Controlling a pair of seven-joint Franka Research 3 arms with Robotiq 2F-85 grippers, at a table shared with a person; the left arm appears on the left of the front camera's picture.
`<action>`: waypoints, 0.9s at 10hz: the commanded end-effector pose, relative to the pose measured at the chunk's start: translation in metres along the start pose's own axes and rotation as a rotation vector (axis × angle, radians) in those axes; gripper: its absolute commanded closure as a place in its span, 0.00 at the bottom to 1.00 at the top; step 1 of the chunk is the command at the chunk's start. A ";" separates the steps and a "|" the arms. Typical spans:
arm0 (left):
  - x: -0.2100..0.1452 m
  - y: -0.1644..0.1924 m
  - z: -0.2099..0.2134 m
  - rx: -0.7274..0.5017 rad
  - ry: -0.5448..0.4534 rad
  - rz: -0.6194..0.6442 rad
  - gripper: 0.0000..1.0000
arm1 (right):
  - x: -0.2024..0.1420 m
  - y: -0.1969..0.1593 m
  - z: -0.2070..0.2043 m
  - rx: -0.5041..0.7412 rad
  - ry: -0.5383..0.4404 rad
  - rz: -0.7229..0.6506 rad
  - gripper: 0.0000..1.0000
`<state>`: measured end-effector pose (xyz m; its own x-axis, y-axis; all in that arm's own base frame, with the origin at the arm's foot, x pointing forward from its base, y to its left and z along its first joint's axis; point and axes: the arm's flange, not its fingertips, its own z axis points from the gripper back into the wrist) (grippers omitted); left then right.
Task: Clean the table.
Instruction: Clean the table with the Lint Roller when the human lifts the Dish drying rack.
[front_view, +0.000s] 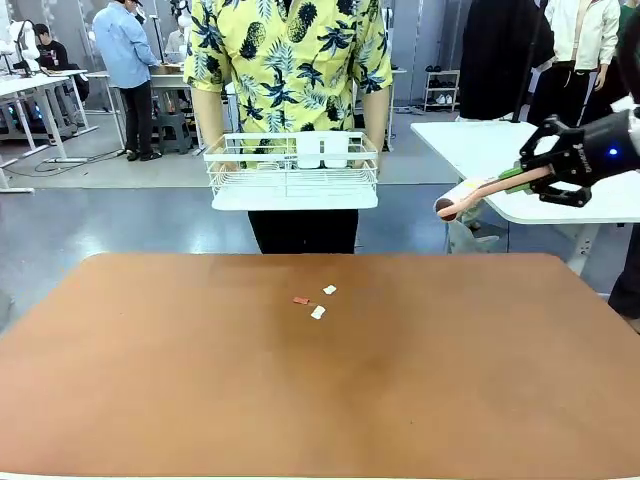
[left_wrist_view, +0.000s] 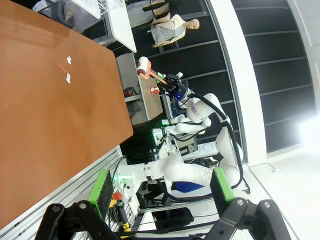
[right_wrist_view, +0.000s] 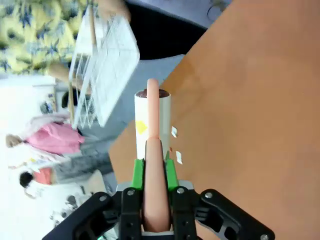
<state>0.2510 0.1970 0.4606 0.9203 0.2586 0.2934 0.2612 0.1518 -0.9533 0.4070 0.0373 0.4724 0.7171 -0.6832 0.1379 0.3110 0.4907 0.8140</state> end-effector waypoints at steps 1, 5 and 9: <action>-0.001 -0.002 0.003 -0.019 -0.003 -0.008 0.00 | 0.025 0.032 -0.020 -0.072 0.183 0.108 0.79; -0.001 -0.002 0.003 -0.019 -0.003 -0.008 0.00 | 0.051 0.014 -0.099 -0.022 0.441 0.090 0.79; -0.001 -0.002 0.003 -0.019 -0.003 -0.008 0.00 | 0.032 -0.002 -0.160 0.006 0.469 0.251 0.79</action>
<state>0.2509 0.1971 0.4603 0.9207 0.2591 0.2920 0.2597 0.1519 -0.9537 0.5218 0.0953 0.3865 0.9714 -0.2368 -0.0176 0.1637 0.6145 0.7718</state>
